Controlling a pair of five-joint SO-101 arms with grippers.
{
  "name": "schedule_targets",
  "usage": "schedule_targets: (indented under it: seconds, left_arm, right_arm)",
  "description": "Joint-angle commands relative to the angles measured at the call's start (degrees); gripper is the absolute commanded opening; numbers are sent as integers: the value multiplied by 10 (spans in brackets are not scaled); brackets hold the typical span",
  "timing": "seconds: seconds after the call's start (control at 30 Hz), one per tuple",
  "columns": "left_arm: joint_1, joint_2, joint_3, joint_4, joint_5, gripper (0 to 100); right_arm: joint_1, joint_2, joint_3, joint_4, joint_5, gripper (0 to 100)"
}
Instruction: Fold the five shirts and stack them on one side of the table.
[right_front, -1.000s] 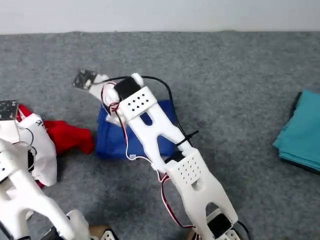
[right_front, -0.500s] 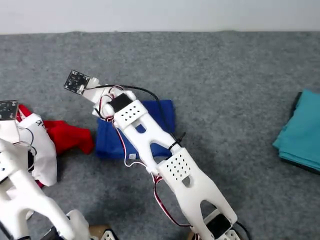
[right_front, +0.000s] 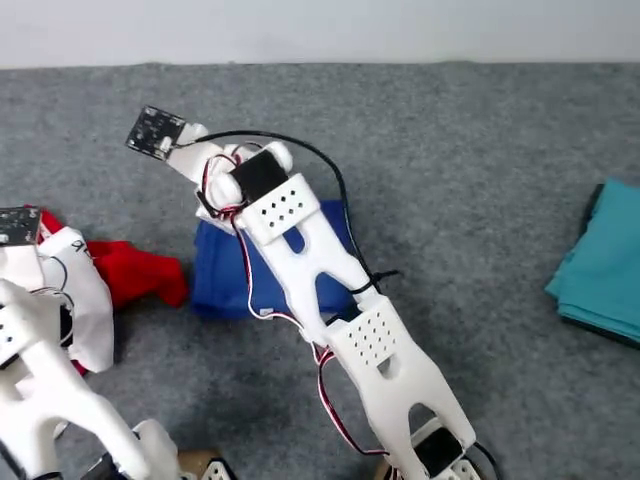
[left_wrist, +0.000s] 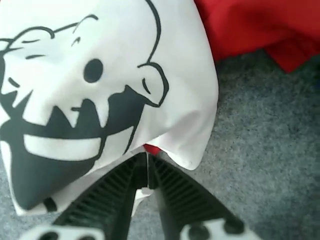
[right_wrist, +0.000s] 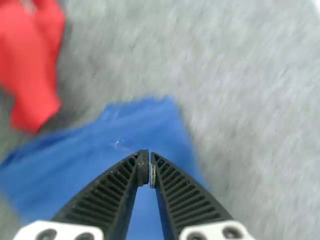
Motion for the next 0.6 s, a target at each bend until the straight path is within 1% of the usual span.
schedule_targets:
  seconds: [0.0,0.07,0.2,0.33,0.43,0.53,0.57]
  left_arm:
    - [-1,-18,-3,-7,1,15]
    - [-1,-17,-3,-9,-1,15]
    - [-2,-18,-6,-20,-1,15]
    - [-3,-18,-4,-14,-2,15]
    - [-3,-16,-3,-8,-2,15]
    - [-3,-15,-7,-21,-4,15]
    - [-3,-17,-7,-30,-16,15]
  right_arm:
    - [20,-55,-23,58,-104,32]
    - [39,-82,-3,56,-193,74]
    - [50,-156,98,56,-274,205]
    - [64,-219,257,54,-386,236]
    - [71,-225,345,53,-443,269]
    - [86,-201,375,43,-523,336]
    - [96,-189,375,43,-544,365]
